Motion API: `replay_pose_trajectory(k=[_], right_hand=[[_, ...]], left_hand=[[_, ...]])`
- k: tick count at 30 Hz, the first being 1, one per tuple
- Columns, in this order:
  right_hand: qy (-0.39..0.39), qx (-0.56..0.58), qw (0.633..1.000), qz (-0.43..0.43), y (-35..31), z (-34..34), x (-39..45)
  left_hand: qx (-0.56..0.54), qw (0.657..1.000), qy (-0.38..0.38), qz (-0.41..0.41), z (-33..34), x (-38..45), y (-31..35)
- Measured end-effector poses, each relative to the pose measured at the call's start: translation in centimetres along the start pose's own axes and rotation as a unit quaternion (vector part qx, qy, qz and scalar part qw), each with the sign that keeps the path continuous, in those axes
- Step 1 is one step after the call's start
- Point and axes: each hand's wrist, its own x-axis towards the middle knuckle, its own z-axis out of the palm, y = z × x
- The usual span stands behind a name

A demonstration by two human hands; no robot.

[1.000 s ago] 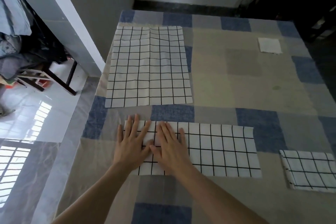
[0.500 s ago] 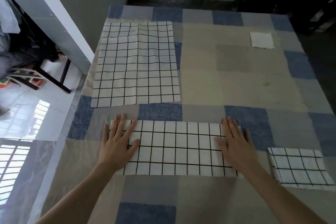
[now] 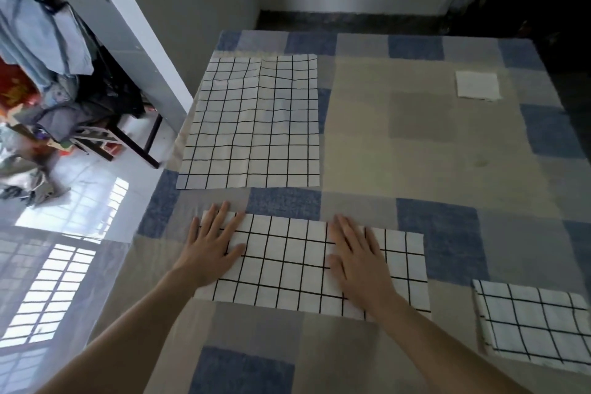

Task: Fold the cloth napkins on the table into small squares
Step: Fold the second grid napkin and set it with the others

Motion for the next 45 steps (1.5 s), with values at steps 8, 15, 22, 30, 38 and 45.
replay_pose_trajectory(k=[8, 15, 22, 30, 38, 45], right_hand=[[-0.041, 0.040, 0.997, 0.049, 6.9, -3.4, -1.3], [-0.070, 0.076, 0.993, 0.062, 9.0, -7.1, 1.1], [-0.108, 0.214, 0.964, 0.111, 8.4, -9.3, 0.7], [-0.083, 0.323, 0.941, 0.056, 8.5, -16.7, -1.9], [-0.024, 0.421, 0.907, 0.014, 7.7, -24.3, -2.4], [-0.003, 0.381, 0.918, -0.114, 1.7, -29.8, -5.5]], left_hand=[[0.059, 0.992, -0.110, -0.023, -2.0, 1.2, 0.2], [0.111, 0.981, -0.153, -0.040, -4.3, 1.7, 1.9], [0.018, 0.993, -0.081, 0.083, -6.3, 4.3, 11.5], [-0.070, 0.978, -0.155, 0.120, -7.1, 6.6, 17.6], [-0.088, 0.979, -0.079, 0.168, -14.9, 7.1, 18.4], [-0.198, 0.906, 0.254, 0.274, -22.4, 6.1, 20.7]])
